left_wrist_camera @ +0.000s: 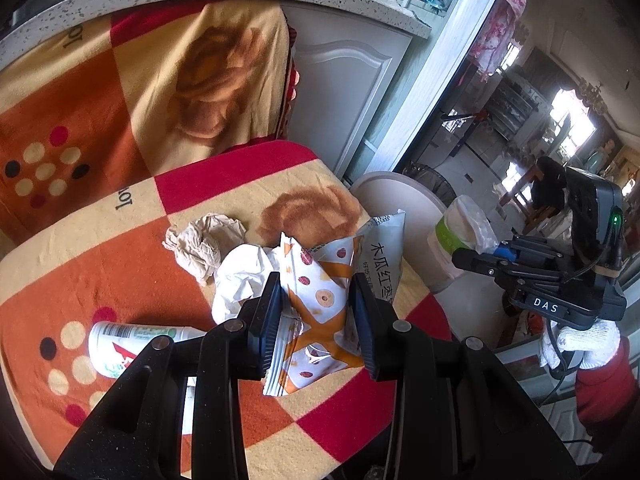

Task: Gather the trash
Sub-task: 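Carry the wrapper and plastic bag over the white bin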

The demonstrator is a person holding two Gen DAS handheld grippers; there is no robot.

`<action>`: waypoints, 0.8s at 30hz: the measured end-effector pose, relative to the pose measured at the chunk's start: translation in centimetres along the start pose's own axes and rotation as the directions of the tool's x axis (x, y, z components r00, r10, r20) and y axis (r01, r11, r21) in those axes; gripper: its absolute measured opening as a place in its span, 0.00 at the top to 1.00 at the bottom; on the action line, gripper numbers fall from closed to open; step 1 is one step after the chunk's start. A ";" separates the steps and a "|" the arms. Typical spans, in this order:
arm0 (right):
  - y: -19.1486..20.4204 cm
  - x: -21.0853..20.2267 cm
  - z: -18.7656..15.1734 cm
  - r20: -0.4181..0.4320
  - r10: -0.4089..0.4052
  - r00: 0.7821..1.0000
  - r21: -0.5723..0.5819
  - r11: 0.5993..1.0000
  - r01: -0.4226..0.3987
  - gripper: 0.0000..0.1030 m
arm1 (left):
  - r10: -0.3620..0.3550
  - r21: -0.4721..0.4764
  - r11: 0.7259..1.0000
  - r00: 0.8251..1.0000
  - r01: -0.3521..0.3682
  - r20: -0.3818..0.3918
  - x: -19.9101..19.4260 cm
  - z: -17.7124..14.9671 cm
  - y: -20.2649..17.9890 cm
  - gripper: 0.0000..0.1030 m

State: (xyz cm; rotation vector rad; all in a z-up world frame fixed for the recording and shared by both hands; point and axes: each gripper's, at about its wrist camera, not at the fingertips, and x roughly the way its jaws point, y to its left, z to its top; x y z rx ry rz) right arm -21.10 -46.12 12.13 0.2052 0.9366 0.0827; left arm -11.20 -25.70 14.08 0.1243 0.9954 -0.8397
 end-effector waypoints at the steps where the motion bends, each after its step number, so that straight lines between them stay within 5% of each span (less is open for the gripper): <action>1: -0.1 0.0 0.0 0.000 -0.001 1.000 0.002 1.000 0.001 0.84 | 0.000 0.002 1.000 1.000 0.000 -0.001 0.1 0.1 -0.1 0.69; 24: -7.0 -0.3 -1.5 -0.016 -0.079 0.997 0.121 0.989 0.081 0.84 | -0.053 0.038 0.998 0.998 0.054 -0.036 5.6 3.4 -4.9 0.69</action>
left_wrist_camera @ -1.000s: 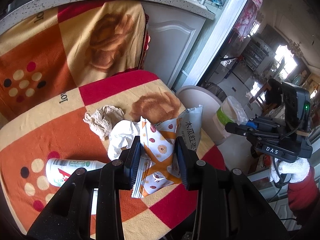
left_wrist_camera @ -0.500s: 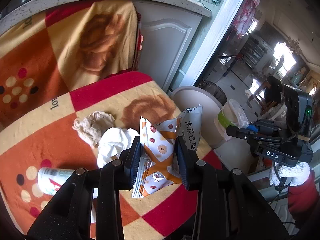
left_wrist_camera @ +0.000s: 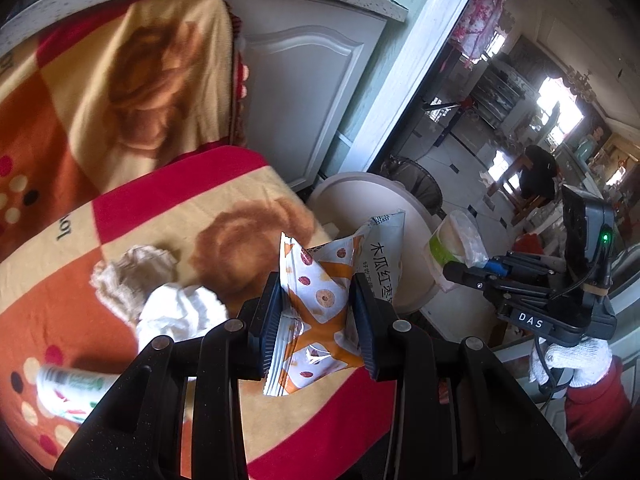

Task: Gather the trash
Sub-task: 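Carry the wrapper and plastic bag over the white bin, then open both tools to drop the wrapper and bag into the bin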

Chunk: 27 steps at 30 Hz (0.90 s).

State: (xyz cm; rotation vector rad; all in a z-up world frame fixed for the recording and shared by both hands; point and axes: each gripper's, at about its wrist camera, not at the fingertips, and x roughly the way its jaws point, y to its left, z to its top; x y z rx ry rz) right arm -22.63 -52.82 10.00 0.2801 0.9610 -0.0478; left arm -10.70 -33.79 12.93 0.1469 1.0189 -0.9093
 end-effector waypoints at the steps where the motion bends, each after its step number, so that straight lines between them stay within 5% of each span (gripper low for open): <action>1: -0.4 0.0 -0.1 -0.002 -0.004 1.000 0.008 1.000 0.004 0.84 | -0.003 0.002 1.000 1.000 0.003 -0.003 0.4 0.3 -0.3 0.69; 27: -9.1 4.6 -1.4 -0.083 -0.078 0.993 0.206 0.974 0.094 0.84 | -0.003 -0.034 0.999 0.996 0.000 -0.086 13.0 3.5 -6.1 0.69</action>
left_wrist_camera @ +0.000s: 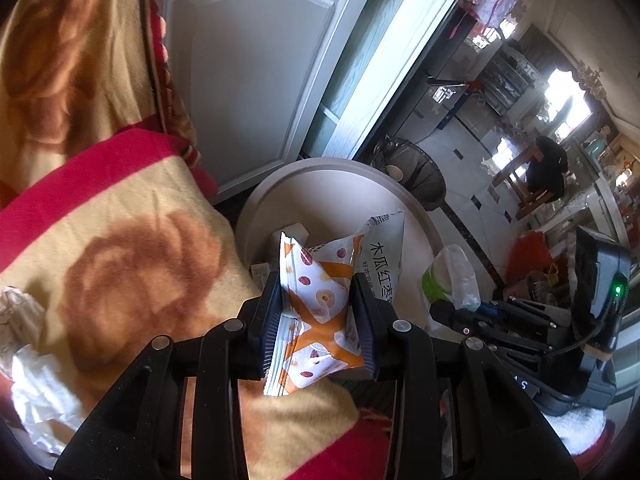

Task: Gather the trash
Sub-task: 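Open both tools to drop the wrapper and bag into the bin, then return both tools from the bin to the chair seat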

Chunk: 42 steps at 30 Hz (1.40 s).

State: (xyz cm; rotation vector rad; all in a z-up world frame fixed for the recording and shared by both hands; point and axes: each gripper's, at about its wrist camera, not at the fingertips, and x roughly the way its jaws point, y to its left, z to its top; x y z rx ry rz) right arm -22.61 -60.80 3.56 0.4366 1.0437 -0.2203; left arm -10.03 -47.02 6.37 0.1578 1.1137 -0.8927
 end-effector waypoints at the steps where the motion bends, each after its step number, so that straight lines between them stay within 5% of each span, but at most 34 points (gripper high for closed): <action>1: -0.3 0.2 0.0 -0.002 -0.002 1.000 0.008 1.000 0.002 0.84 | 0.000 -0.003 1.000 1.000 0.000 -0.004 0.4 0.1 -0.2 0.69; 18: -2.3 2.2 0.1 -0.037 -0.055 0.998 0.074 0.996 0.058 0.84 | -0.002 -0.047 0.999 0.999 0.000 -0.054 3.6 0.1 -0.9 0.68; 22: -2.8 2.1 0.1 -0.038 -0.061 0.997 0.100 0.993 0.064 0.67 | -0.026 -0.061 0.998 0.997 0.022 -0.066 3.8 0.1 -0.6 0.65; 42: -2.3 0.2 -0.1 -0.005 -0.060 0.998 0.102 0.993 0.060 0.66 | -0.019 -0.027 0.999 0.998 0.018 -0.060 1.7 -0.9 -0.7 0.57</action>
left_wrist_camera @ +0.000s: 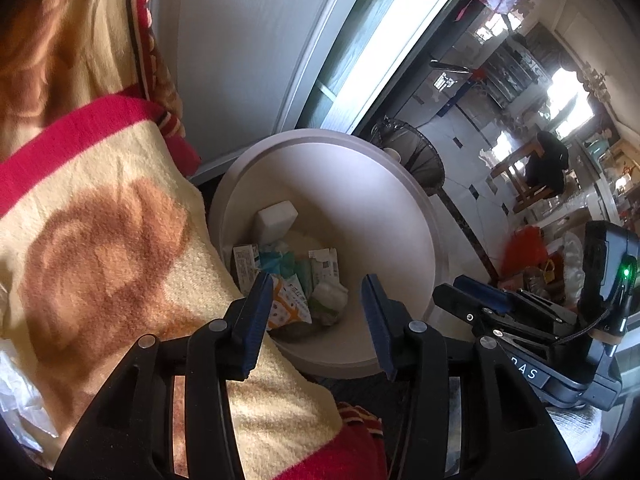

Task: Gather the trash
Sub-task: 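Return both tools from the bin to the chair seat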

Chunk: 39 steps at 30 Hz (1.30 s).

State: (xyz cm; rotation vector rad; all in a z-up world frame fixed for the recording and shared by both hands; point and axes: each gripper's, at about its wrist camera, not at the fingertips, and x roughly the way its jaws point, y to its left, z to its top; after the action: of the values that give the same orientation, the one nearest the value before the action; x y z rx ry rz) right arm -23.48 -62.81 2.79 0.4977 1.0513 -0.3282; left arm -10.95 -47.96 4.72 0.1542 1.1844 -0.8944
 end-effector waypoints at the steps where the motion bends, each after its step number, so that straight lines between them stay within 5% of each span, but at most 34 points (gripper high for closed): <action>1: 0.2 -0.2 0.0 0.003 -0.001 1.000 -0.004 1.000 0.001 0.65 | 0.004 0.004 1.000 1.000 -0.004 0.003 -0.2 -0.1 -0.2 0.57; 24: 7.9 -3.3 -0.4 0.041 0.070 0.997 -0.133 0.989 -0.064 0.59 | 0.012 -0.008 1.000 0.994 -0.011 0.106 -9.4 -3.5 2.5 0.46; 31: 12.8 -3.9 -1.0 0.022 0.150 0.988 -0.223 0.964 -0.142 0.54 | 0.010 -0.073 0.997 0.990 0.001 0.143 -14.9 -5.8 6.6 0.45; 39: 19.8 -3.3 -2.4 -0.039 0.237 0.971 -0.347 0.908 -0.236 0.52 | 0.102 -0.230 0.971 0.979 -0.059 0.176 -21.8 -10.2 14.9 0.38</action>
State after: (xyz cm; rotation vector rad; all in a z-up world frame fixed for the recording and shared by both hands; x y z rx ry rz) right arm -17.15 -44.74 9.34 0.2973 1.0060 0.0760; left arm -10.32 -21.18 14.04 -0.0634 1.0870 -0.6821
